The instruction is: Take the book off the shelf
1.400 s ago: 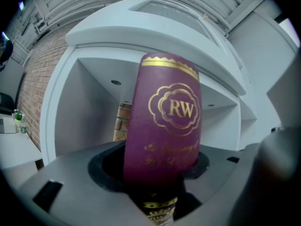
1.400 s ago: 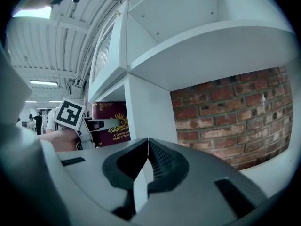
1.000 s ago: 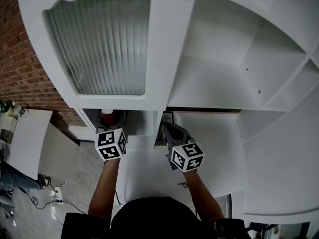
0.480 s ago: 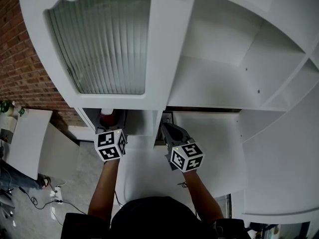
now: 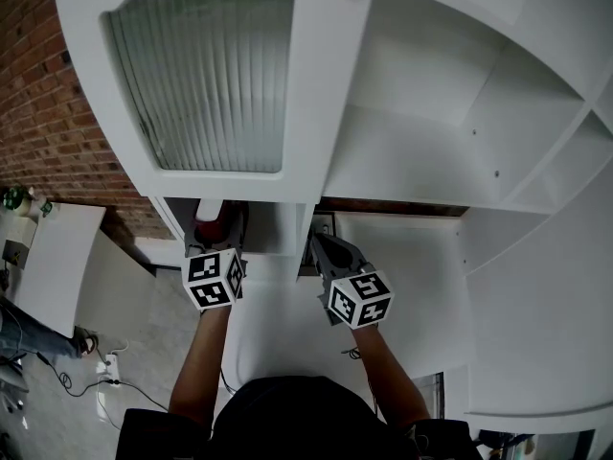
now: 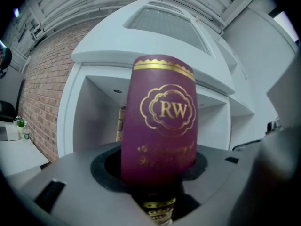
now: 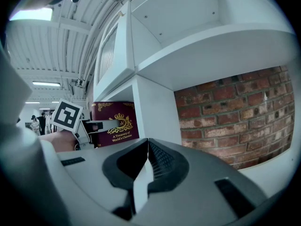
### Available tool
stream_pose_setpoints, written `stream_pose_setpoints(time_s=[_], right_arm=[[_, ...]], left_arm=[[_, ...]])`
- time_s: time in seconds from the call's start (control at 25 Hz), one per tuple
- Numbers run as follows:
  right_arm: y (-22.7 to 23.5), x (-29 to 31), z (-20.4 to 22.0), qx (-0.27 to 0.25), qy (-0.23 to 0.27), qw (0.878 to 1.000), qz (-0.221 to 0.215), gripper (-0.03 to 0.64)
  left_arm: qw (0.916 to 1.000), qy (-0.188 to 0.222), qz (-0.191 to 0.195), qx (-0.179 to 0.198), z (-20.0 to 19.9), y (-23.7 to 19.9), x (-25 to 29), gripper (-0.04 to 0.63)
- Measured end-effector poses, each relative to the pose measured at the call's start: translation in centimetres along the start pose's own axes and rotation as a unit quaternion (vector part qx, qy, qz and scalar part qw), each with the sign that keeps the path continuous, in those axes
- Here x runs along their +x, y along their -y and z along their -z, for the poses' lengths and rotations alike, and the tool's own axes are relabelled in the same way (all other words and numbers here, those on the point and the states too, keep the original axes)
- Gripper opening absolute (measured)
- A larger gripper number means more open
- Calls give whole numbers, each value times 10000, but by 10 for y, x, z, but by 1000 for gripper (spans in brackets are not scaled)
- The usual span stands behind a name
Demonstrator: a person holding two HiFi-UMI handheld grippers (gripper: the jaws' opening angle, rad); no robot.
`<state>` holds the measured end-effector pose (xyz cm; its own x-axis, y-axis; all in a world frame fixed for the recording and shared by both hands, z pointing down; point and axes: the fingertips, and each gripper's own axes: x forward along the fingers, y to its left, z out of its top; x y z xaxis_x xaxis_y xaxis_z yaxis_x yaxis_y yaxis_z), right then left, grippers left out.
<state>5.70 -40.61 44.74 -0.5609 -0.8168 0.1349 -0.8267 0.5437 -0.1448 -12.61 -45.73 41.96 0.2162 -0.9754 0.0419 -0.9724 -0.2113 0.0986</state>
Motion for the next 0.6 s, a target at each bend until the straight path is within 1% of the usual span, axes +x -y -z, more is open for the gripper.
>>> stream_pose_setpoints(time_s=[0.6], right_arm=[[-18, -19, -3, -25, 50, 9999, -106, 20]], left_arm=[[10000, -42, -33, -27, 3, 3, -33, 241]])
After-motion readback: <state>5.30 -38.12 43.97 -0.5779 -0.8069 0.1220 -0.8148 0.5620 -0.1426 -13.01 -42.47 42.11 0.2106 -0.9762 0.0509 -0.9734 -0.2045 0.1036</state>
